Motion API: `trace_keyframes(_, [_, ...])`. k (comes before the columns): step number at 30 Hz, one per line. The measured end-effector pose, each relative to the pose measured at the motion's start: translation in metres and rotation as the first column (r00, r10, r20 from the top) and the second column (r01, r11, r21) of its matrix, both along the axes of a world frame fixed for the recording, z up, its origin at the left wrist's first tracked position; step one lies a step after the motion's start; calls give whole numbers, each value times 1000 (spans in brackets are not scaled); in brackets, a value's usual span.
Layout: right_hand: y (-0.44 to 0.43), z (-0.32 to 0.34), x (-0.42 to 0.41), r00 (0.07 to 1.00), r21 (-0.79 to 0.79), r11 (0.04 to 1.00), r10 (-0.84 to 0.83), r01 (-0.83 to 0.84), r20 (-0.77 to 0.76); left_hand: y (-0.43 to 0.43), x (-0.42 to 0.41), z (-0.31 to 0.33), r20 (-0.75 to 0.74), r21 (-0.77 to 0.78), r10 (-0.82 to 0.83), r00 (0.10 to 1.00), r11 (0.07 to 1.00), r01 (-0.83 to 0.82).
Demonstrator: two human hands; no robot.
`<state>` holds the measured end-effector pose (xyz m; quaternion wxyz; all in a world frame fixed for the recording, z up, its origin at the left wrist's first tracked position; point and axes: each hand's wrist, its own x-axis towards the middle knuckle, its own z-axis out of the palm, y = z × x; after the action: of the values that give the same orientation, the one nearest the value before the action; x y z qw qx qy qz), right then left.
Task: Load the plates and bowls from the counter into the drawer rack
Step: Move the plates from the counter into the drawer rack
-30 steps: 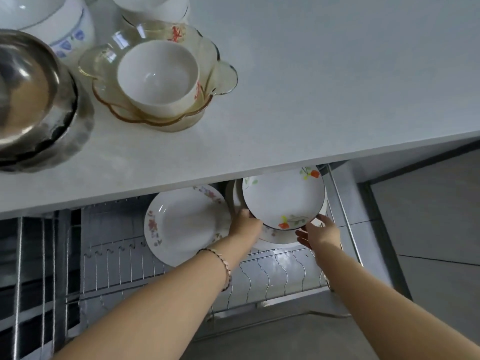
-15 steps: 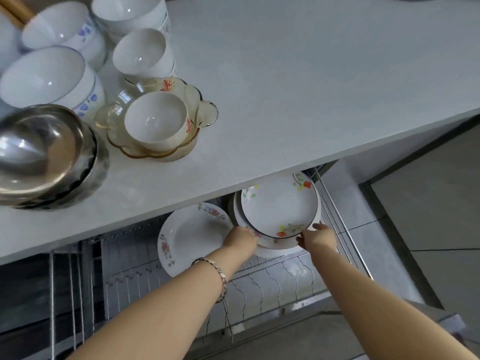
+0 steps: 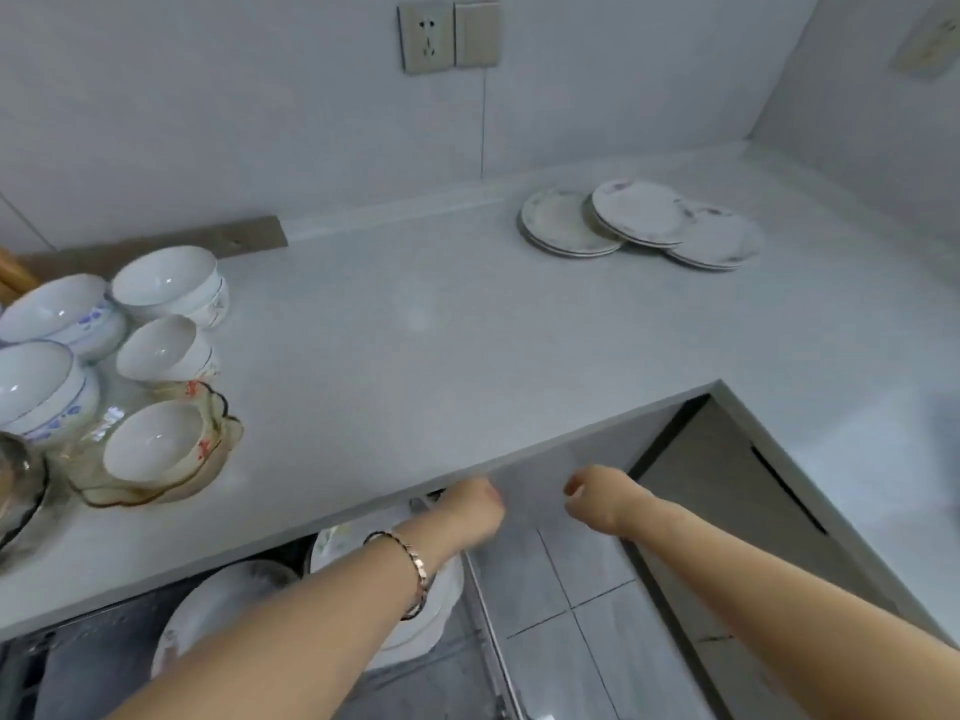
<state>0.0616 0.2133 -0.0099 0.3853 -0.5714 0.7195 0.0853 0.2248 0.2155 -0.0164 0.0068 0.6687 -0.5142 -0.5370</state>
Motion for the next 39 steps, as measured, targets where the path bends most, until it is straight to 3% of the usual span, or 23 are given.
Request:
trace_keyframes(9, [-77, 88, -167, 997, -115, 993, 18, -8, 81, -85, -170, 77, -73, -153, 114, 991, 981, -124])
trace_keyframes(17, [-162, 124, -236, 992, -166, 986, 1, 20, 128, -179, -202, 102, -90, -274, 215, 973, 933, -231])
trace_keyframes(24, [-265, 93, -277, 962, -124, 971, -176, 205, 209, -300, -223, 72, -67, -254, 204, 977, 943, -214])
trace_keyframes(30, [-376, 56, -308, 803, -112, 814, -524, 570, 283, -429, -255, 41, -16, -255, 186, 982, 949, -184])
trace_keyframes(35, [-448, 20, -324, 771, -148, 757, -619, 637, 151, -514, -282, 13, -64, -230, 221, 973, 946, -230])
trace_keyframes(39, [-481, -5, -324, 594, -15, 621, -742, 784, 312, -546, -293, -9, -152, -100, 350, 924, 925, -366])
